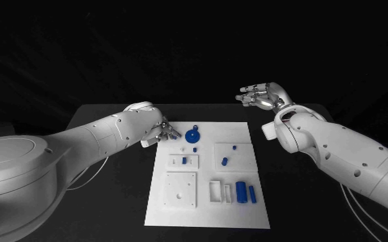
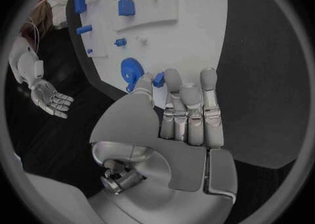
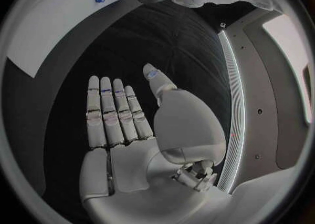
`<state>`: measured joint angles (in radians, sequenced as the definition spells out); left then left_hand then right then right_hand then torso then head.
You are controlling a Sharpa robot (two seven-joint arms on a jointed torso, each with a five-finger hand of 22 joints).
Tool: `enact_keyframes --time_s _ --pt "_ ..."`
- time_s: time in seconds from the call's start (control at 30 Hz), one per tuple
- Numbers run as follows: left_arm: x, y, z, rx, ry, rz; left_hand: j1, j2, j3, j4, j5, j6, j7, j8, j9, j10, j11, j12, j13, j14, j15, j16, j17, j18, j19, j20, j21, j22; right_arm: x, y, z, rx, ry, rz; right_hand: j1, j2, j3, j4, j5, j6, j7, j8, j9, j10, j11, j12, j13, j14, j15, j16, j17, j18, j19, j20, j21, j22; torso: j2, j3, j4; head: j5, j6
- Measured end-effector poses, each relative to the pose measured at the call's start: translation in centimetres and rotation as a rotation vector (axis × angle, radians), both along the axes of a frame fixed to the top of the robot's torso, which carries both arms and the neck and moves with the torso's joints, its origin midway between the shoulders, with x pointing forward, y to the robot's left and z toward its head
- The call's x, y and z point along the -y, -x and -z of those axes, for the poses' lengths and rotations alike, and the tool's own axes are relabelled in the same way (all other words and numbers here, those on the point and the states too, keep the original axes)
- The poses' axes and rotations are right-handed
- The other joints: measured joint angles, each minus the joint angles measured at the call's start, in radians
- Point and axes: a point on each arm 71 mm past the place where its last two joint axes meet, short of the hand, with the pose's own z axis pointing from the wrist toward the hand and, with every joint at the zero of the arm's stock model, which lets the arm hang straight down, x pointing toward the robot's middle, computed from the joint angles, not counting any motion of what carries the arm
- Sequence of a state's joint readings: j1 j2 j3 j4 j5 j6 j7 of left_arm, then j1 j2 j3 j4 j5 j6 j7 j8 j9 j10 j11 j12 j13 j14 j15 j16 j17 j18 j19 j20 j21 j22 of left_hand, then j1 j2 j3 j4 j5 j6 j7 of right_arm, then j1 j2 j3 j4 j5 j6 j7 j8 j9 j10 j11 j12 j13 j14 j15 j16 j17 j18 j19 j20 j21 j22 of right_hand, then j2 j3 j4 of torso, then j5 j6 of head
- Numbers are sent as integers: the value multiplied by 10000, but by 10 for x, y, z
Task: Assemble the parts on the task board
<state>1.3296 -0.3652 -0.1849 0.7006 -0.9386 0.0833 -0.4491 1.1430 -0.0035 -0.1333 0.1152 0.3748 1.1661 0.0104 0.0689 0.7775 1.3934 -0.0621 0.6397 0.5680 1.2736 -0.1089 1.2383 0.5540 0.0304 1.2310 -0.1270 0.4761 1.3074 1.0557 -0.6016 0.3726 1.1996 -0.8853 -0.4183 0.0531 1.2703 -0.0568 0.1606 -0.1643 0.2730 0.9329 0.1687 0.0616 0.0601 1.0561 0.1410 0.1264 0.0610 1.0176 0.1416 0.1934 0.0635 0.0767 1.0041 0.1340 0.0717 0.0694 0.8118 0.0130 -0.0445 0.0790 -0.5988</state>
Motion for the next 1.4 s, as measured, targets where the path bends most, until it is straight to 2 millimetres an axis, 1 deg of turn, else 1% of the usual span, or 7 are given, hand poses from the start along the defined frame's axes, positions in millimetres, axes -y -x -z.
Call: enact_keyframes --time_s 0.53,0.83,0.97,1.2,1.23,1.33,1.4 --pt "-5 0 -1 137 178 -162 296 295 -118 -441 236 0 0 0 79 0 0 0 -4 0 0 0 -9 0 0 0 0 7 0 -1 1 -25 3 26 0 0 0 0 0 0 0 0 0 0 0 0 0 0 0 0 1 0 0 0 0 0 -2 -2 0 -4 49" --pt "-3 0 -1 118 323 -181 756 755 90 -760 443 -36 -36 0 51 -35 -35 0 -4 -21 -21 0 -18 0 0 0 -31 6 0 -1 2 -52 0 41 0 0 0 0 -1 0 0 0 0 0 0 0 0 0 0 0 1 -1 0 0 0 0 4 -2 -1 11 51" --pt "-2 1 -1 104 387 -171 928 927 196 -964 591 -72 -71 -1 369 -35 -35 0 -3 -35 -35 0 -18 1 -38 -38 -60 5 -1 -2 2 -59 6 42 1 0 0 0 -1 0 0 0 0 0 0 0 1 0 0 0 1 -1 0 0 0 1 5 -2 0 16 57" --pt "-4 2 -1 58 551 -174 1003 1002 630 -1411 1734 -170 -96 54 1311 -106 -34 0 -32 -35 -31 0 -18 1 -38 -38 -60 4 0 -2 3 -78 24 51 0 0 0 0 -1 0 0 0 0 0 0 0 1 0 0 0 1 -1 0 0 0 1 5 -3 6 17 46" --pt "-4 3 -1 48 586 -176 1003 1002 648 -1430 2009 -178 -88 50 1524 -107 -32 -1 -32 -35 -30 11 -18 1 -47 -47 -60 4 0 -2 3 -82 27 54 1 0 0 0 -1 0 0 0 0 0 0 0 1 0 0 0 1 0 0 0 0 1 5 -3 7 23 45" --pt "-5 4 -2 39 689 -176 972 1032 698 -1392 2409 -189 -77 108 1989 -116 -23 -1 -34 -35 -28 41 -13 1 -73 -73 12 4 0 -2 3 -93 33 60 0 0 0 0 -1 0 0 0 0 0 0 0 1 0 0 0 1 0 0 0 0 1 5 -3 6 35 43" --pt "-5 5 -4 44 756 -171 778 1076 798 -1299 2654 -275 -121 363 2338 -97 -42 -1 -40 -48 -14 41 0 0 -73 -73 56 3 0 -2 3 -100 36 64 1 0 0 0 -1 0 0 0 0 0 0 0 1 0 0 0 1 0 0 0 0 1 0 -2 6 42 42"
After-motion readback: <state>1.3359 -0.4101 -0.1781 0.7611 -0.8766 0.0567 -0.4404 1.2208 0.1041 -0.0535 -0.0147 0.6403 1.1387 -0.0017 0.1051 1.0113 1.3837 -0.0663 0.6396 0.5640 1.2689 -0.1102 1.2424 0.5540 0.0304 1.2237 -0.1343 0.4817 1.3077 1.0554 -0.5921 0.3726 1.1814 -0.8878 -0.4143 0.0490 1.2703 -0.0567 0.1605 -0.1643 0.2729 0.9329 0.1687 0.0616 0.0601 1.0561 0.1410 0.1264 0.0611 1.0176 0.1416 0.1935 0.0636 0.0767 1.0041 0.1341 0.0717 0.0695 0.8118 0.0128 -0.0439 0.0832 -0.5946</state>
